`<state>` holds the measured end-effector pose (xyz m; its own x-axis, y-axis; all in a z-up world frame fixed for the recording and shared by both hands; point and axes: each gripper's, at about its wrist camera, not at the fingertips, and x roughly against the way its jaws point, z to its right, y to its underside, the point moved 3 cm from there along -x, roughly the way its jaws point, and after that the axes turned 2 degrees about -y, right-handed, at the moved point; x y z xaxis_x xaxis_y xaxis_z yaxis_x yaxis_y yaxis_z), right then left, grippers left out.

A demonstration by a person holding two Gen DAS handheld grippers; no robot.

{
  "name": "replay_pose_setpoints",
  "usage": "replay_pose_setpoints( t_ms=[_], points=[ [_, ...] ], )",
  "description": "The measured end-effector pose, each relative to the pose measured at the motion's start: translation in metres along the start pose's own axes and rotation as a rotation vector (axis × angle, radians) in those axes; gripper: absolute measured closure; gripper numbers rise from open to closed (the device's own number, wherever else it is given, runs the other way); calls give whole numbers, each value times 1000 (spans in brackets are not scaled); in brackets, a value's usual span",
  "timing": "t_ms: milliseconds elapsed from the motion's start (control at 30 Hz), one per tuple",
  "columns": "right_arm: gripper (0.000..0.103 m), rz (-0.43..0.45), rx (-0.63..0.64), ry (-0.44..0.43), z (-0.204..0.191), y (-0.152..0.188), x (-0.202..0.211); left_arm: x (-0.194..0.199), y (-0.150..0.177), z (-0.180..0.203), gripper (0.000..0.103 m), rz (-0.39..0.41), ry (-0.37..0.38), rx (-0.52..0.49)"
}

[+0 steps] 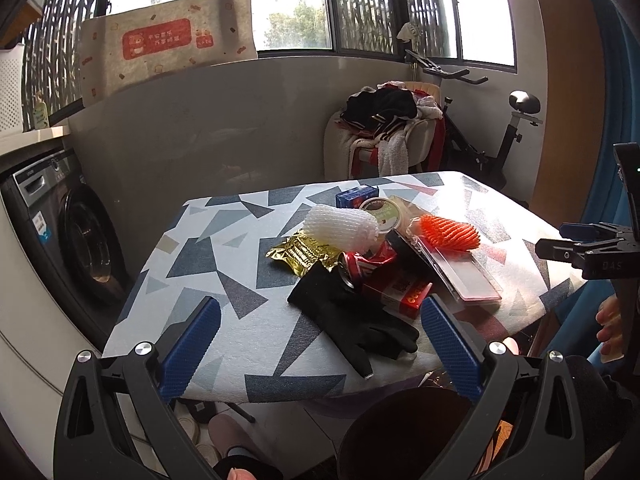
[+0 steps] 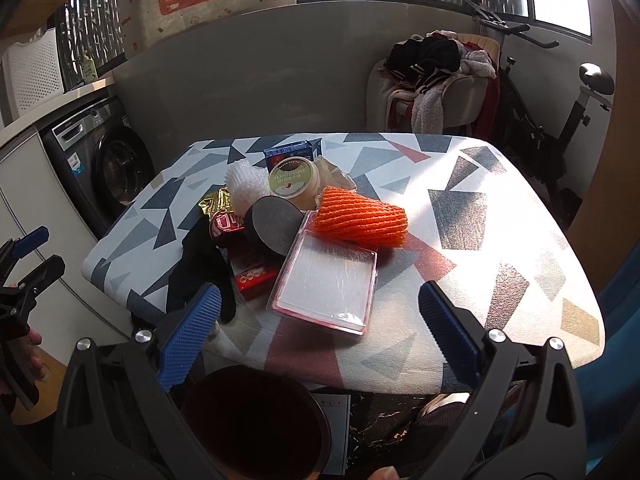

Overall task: Collect trash
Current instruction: 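Grasp the clear pink-rimmed plastic packaging tray with the right tool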

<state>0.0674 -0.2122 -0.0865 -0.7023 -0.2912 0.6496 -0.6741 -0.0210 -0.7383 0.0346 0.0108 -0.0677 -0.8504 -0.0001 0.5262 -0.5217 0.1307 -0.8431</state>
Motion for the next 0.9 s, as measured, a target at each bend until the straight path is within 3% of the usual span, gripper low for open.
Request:
replay_pose_setpoints(
  t_ms=[67,200,333,500,900],
  points=[
    [5,-26,-9,-21,3,-3,-7,-3,1,-5,5,-9,2,32],
    [5,-35,27,23,5,-10,-17,-8,3,-18,5,-13,-9,96],
    [5,-36,35,28,8,-20,-29,-9,3,-22,5,14,-36,112],
    [6,-51,52,73,12,-29,-52,-23,7,-25,5,-20,-14,139],
    [5,-202,-152,-16,27,-14,-143,-70,28,-26,5,-110,32,184]
  ],
)
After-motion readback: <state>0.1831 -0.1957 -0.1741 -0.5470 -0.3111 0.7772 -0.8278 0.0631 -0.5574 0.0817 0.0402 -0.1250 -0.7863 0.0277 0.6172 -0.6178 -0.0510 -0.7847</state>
